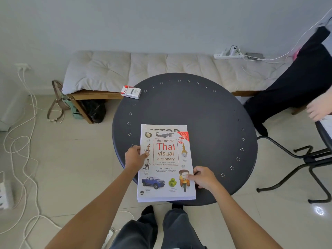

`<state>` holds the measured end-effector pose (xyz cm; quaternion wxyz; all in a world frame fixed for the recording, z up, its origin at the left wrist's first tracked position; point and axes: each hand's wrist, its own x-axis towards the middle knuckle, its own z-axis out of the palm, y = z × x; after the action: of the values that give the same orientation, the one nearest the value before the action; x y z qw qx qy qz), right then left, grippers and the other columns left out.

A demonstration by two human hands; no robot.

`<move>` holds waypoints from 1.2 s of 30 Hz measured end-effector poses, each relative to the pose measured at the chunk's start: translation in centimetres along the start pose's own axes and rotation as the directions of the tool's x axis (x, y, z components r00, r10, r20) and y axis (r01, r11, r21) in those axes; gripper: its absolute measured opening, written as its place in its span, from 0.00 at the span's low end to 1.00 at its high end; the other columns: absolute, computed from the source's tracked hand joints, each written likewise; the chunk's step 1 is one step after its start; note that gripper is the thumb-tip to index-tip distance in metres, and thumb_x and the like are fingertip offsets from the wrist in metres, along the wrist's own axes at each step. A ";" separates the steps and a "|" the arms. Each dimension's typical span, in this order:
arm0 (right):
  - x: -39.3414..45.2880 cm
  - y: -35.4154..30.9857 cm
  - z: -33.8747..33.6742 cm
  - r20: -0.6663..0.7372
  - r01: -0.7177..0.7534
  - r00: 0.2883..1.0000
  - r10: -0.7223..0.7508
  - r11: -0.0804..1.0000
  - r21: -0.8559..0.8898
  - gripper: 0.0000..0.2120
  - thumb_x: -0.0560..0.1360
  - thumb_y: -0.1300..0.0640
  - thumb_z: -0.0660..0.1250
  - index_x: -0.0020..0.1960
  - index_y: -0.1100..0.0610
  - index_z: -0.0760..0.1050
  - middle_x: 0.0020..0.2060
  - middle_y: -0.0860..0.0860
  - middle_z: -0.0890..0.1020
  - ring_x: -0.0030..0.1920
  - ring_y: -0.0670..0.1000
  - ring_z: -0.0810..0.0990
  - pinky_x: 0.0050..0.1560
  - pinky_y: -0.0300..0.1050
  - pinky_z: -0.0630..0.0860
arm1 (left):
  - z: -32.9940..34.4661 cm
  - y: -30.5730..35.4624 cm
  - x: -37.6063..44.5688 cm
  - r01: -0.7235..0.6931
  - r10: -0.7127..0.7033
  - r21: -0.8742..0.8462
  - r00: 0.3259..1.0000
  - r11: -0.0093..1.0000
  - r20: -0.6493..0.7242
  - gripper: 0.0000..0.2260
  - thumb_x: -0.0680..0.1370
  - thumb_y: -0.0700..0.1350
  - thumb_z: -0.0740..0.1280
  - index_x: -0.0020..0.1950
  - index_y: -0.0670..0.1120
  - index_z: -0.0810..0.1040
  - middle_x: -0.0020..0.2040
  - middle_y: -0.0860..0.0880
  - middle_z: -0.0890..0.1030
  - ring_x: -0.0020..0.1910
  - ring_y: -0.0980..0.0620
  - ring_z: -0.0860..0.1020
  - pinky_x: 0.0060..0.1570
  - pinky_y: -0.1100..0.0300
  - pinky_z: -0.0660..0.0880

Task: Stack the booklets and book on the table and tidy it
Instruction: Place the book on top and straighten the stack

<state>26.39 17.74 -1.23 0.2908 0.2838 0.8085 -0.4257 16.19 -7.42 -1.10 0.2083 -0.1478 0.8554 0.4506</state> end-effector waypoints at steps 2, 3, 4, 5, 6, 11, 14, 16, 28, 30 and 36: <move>0.0 0.5 0.6 -0.035 0.009 0.999 -0.012 0.998 -0.063 0.13 0.70 0.49 0.74 0.45 0.56 0.76 0.42 0.45 0.81 0.40 0.42 0.80 0.32 0.37 0.75 | 0.4 -0.3 -0.2 -0.026 0.027 0.038 0.999 0.999 -0.045 0.08 0.74 0.45 0.71 0.49 0.44 0.76 0.53 0.43 0.84 0.39 0.53 0.80 0.28 0.69 0.72; 0.0 0.7 0.8 -0.058 0.015 0.998 -0.021 0.996 -0.091 0.13 0.70 0.48 0.74 0.44 0.56 0.76 0.42 0.44 0.81 0.39 0.42 0.80 0.33 0.38 0.75 | 0.5 -0.3 -0.2 -0.027 0.032 0.066 0.997 0.997 -0.069 0.09 0.73 0.45 0.72 0.48 0.44 0.75 0.53 0.43 0.83 0.40 0.52 0.80 0.30 0.67 0.73; -0.1 0.7 0.9 -0.083 0.018 0.996 -0.028 0.993 -0.118 0.14 0.70 0.48 0.74 0.44 0.57 0.76 0.41 0.44 0.81 0.39 0.43 0.80 0.35 0.39 0.76 | 0.5 -0.4 -0.3 -0.025 0.035 0.108 0.995 0.994 -0.091 0.10 0.73 0.47 0.72 0.47 0.43 0.75 0.53 0.42 0.82 0.42 0.50 0.81 0.33 0.64 0.75; -0.1 0.7 1.0 -0.107 0.014 0.994 -0.029 0.990 -0.138 0.15 0.69 0.47 0.74 0.44 0.58 0.77 0.40 0.45 0.81 0.39 0.44 0.80 0.36 0.40 0.77 | 0.4 -0.5 -0.3 -0.021 0.039 0.158 0.993 0.987 -0.110 0.12 0.72 0.48 0.73 0.47 0.42 0.76 0.52 0.43 0.81 0.43 0.49 0.80 0.35 0.61 0.76; -0.1 0.6 1.0 -0.131 0.004 0.991 -0.024 0.989 -0.147 0.16 0.69 0.47 0.75 0.44 0.59 0.77 0.40 0.45 0.81 0.39 0.45 0.80 0.37 0.41 0.77 | 0.4 -0.6 -0.3 -0.023 0.050 0.210 0.991 0.977 -0.124 0.13 0.72 0.49 0.73 0.48 0.41 0.76 0.52 0.43 0.79 0.43 0.49 0.79 0.36 0.59 0.75; -0.3 -0.6 1.0 -0.257 -0.017 0.966 0.011 1.000 -0.022 0.20 0.68 0.46 0.75 0.47 0.57 0.71 0.41 0.49 0.81 0.41 0.46 0.81 0.33 0.39 0.71 | 0.1 -0.9 -0.3 0.001 0.039 0.270 0.989 0.963 -0.143 0.17 0.71 0.52 0.73 0.51 0.42 0.75 0.51 0.44 0.79 0.44 0.50 0.77 0.38 0.57 0.76; 0.0 -1.9 1.1 -0.252 -0.058 0.964 0.090 0.990 0.128 0.17 0.72 0.45 0.71 0.47 0.58 0.74 0.40 0.49 0.82 0.36 0.45 0.79 0.30 0.37 0.69 | 0.2 -0.8 -0.4 0.098 -0.082 0.213 0.993 0.972 -0.085 0.22 0.71 0.54 0.73 0.54 0.42 0.70 0.52 0.43 0.80 0.44 0.49 0.78 0.35 0.59 0.73; 0.4 -2.6 1.6 -0.220 -0.097 0.965 0.140 0.976 0.194 0.15 0.73 0.45 0.70 0.44 0.58 0.77 0.42 0.51 0.85 0.34 0.45 0.81 0.30 0.37 0.70 | 0.5 -0.8 -0.5 0.163 -0.162 0.146 0.987 0.976 -0.019 0.23 0.71 0.54 0.72 0.57 0.42 0.68 0.53 0.43 0.80 0.46 0.47 0.81 0.35 0.59 0.75; 1.5 -3.0 2.5 -0.007 -0.223 0.968 0.250 0.877 0.425 0.14 0.67 0.52 0.78 0.49 0.56 0.80 0.46 0.53 0.87 0.42 0.53 0.86 0.48 0.52 0.82 | -0.5 -1.3 0.4 0.296 -0.290 -0.007 0.940 0.955 0.181 0.14 0.73 0.48 0.72 0.52 0.39 0.78 0.54 0.42 0.84 0.52 0.42 0.83 0.49 0.50 0.80; 1.5 -2.9 2.4 -0.006 -0.197 0.975 0.220 0.882 0.429 0.13 0.68 0.53 0.77 0.50 0.55 0.81 0.47 0.52 0.87 0.45 0.52 0.85 0.50 0.53 0.82 | -0.5 -1.3 0.1 0.275 -0.268 -0.018 0.948 0.961 0.173 0.13 0.74 0.47 0.71 0.52 0.41 0.75 0.55 0.43 0.84 0.52 0.42 0.83 0.52 0.47 0.80; 0.6 -4.0 0.1 0.059 -0.099 0.995 0.081 0.881 0.463 0.11 0.72 0.61 0.73 0.52 0.51 0.78 0.55 0.50 0.85 0.48 0.50 0.83 0.38 0.46 0.78 | -0.8 0.8 -0.2 0.193 -0.170 -0.114 0.967 0.975 0.188 0.12 0.74 0.44 0.71 0.51 0.43 0.70 0.55 0.44 0.82 0.51 0.42 0.83 0.52 0.44 0.80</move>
<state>23.22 15.91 0.41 0.2489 0.3742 0.6633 -0.5984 15.86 -7.61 -0.02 0.3140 -0.1983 0.7848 0.4962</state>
